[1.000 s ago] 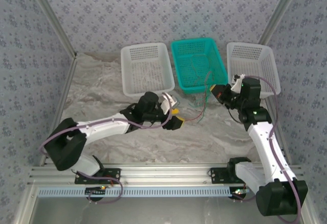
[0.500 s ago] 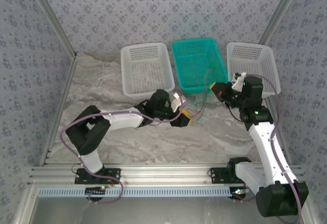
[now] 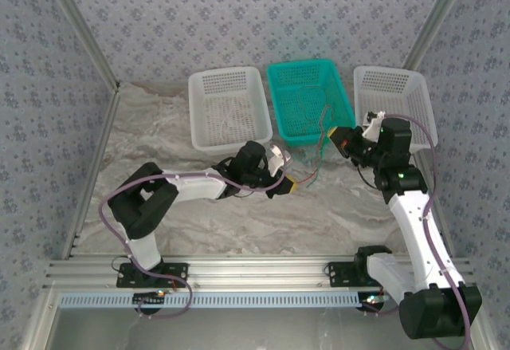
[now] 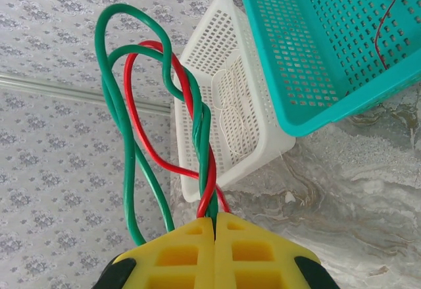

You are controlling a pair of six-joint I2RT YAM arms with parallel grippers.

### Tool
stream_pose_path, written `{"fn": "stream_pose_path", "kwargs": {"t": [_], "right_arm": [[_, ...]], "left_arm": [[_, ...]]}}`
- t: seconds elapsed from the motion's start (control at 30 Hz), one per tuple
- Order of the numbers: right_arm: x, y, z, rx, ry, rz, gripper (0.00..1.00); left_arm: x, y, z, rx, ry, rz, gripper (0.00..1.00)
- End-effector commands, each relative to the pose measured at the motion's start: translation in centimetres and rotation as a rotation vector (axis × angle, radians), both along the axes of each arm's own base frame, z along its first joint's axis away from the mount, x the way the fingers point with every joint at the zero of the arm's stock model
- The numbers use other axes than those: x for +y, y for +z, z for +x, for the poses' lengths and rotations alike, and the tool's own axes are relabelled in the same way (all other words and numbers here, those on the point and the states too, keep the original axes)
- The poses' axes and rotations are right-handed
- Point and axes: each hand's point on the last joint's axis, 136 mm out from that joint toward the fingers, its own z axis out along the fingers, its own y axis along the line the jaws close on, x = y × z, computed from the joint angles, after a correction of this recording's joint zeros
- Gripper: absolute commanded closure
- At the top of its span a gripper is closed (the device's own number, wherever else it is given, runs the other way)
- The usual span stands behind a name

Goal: Untangle the cables
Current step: Untie the cable from multiple cables.

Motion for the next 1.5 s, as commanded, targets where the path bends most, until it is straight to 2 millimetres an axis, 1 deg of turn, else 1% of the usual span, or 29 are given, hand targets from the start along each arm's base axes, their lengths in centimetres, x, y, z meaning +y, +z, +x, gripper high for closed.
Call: {"fn": "stream_pose_path", "kwargs": {"t": [0.0, 0.07, 0.13, 0.2, 0.27, 0.33, 0.4, 0.47, 0.53, 0.57, 0.67, 0.73, 0.8, 0.83, 0.87, 0.93, 1.0, 1.07, 1.13, 1.17, 1.27, 1.33, 1.37, 1.4, 1.47], "right_arm": [[-0.2, 1.3, 0.0, -0.027, -0.004, 0.001, 1.00], [-0.4, 0.8, -0.1, -0.016, -0.008, -0.014, 1.00], [-0.8, 0.3, -0.2, -0.006, -0.016, -0.048, 1.00], [-1.2, -0.5, -0.4, 0.008, -0.021, -0.085, 1.00], [-1.6, -1.9, -0.6, 0.038, -0.027, -0.126, 1.00], [-1.6, -3.9, -0.7, 0.078, -0.027, -0.120, 1.00], [-1.1, -6.0, -0.5, 0.115, -0.013, -0.085, 1.00], [-0.8, -9.0, -0.5, 0.180, -0.005, -0.077, 1.00], [-0.4, -11.8, -0.9, 0.241, 0.004, -0.091, 1.00], [0.0, -13.0, -1.1, 0.263, 0.019, -0.097, 1.00], [1.2, -16.5, -2.1, 0.329, 0.060, -0.141, 0.96], [1.7, -18.3, -2.7, 0.365, 0.085, -0.191, 0.92], [1.9, -19.7, -3.3, 0.403, 0.109, -0.228, 0.90], [2.0, -19.9, -3.4, 0.411, 0.121, -0.239, 0.87], [1.9, -20.0, -3.4, 0.416, 0.125, -0.253, 0.81], [1.9, -19.2, -3.3, 0.393, 0.143, -0.289, 0.71], [2.2, -17.4, -2.8, 0.325, 0.166, -0.341, 0.62], [2.8, -14.9, -2.1, 0.227, 0.180, -0.400, 0.52], [3.4, -12.9, -1.4, 0.116, 0.196, -0.463, 0.49], [4.1, -11.9, -1.0, 0.060, 0.205, -0.472, 0.47], [6.1, -10.1, -0.1, -0.093, 0.222, -0.504, 0.40], [6.9, -9.6, 0.8, -0.195, 0.197, -0.572, 0.34], [7.1, -9.6, 1.3, -0.243, 0.165, -0.619, 0.29], [7.1, -9.7, 1.8, -0.284, 0.129, -0.657, 0.27], [7.9, -9.4, 2.7, -0.415, 0.099, -0.705, 0.24]], "left_arm": [[0.2, 2.1, 1.3, -0.076, 0.074, -0.031, 1.00], [1.7, 2.5, 2.6, -0.108, 0.185, -0.011, 1.00], [3.9, 3.0, 3.9, -0.125, 0.303, 0.009, 1.00], [6.1, 4.2, 4.5, -0.140, 0.385, 0.019, 1.00], [8.4, 5.8, 4.5, -0.178, 0.459, 0.030, 1.00], [11.0, 8.0, 4.5, -0.232, 0.540, 0.051, 1.00], [13.8, 9.9, 4.7, -0.281, 0.638, 0.083, 1.00], [16.8, 11.7, 5.0, -0.319, 0.741, 0.102, 1.00], [19.1, 13.1, 5.0, -0.332, 0.807, 0.092, 1.00], [19.9, 13.8, 4.9, -0.331, 0.823, 0.075, 1.00], [20.7, 15.2, 4.2, -0.336, 0.813, 0.016, 1.00], [20.6, 15.6, 3.7, -0.339, 0.789, -0.006, 1.00], [20.0, 15.5, 3.3, -0.336, 0.747, -0.014, 1.00], [19.7, 15.4, 3.1, -0.331, 0.728, -0.015, 1.00], [19.5, 15.1, 3.0, -0.324, 0.717, -0.011, 1.00], [19.2, 14.6, 2.8, -0.310, 0.695, -0.003, 1.00], [18.8, 14.3, 2.6, -0.301, 0.671, -0.004, 1.00], [18.5, 14.3, 2.5, -0.295, 0.656, -0.011, 1.00], [18.3, 14.3, 2.5, -0.293, 0.651, -0.013, 1.00], [18.3, 14.3, 2.5, -0.292, 0.648, -0.013, 1.00], [18.1, 14.6, 2.5, -0.294, 0.639, -0.017, 1.00], [18.1, 14.6, 2.4, -0.291, 0.637, -0.021, 1.00], [18.1, 14.7, 2.4, -0.290, 0.640, -0.023, 1.00], [18.2, 14.8, 2.4, -0.288, 0.642, -0.028, 1.00], [18.1, 15.2, 2.2, -0.280, 0.638, -0.046, 1.00]]}}
